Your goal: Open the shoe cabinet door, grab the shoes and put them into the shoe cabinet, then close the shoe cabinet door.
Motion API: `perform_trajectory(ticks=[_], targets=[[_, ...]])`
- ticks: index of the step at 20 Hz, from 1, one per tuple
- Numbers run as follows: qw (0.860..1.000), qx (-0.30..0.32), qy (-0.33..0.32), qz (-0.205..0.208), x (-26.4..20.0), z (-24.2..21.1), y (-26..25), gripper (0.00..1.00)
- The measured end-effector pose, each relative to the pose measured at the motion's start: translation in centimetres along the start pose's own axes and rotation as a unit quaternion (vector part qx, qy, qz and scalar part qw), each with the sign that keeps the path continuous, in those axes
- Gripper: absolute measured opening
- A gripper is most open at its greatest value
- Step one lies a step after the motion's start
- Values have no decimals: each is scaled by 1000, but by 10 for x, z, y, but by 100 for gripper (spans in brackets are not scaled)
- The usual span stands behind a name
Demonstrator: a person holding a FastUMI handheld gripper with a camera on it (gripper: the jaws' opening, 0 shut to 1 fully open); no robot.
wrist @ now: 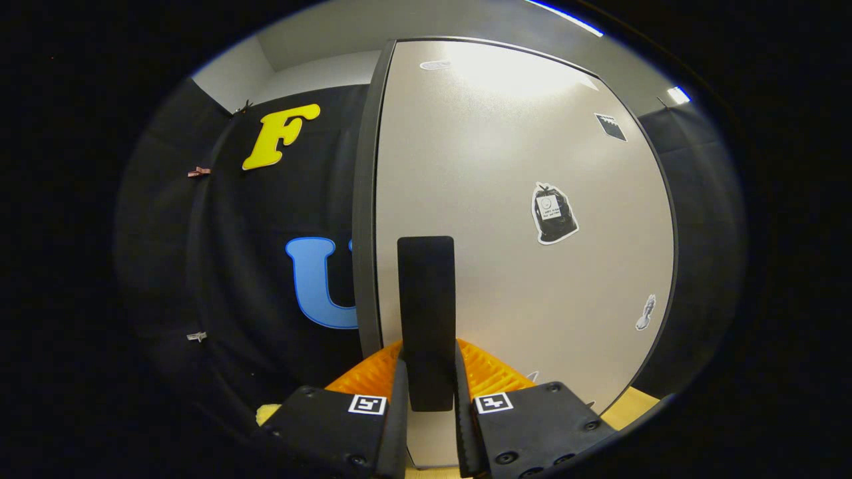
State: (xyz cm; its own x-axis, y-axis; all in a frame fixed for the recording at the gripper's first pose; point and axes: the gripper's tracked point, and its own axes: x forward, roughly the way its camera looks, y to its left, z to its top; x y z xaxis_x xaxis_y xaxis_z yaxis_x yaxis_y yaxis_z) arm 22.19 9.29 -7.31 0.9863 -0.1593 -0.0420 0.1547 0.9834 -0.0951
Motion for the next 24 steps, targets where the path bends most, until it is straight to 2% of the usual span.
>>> perform_trajectory(ticks=[2,3,14,21,24], targets=[[1000,-4,-1,-3,-1,0,-1,34],[1000,-4,0,-3,0,-1,-2,24],[1000,-8,11,20,-11,0,0,23],[998,-6,9,64,-58,10,0,23],[996,1,16,89,-88,11,-18,23]])
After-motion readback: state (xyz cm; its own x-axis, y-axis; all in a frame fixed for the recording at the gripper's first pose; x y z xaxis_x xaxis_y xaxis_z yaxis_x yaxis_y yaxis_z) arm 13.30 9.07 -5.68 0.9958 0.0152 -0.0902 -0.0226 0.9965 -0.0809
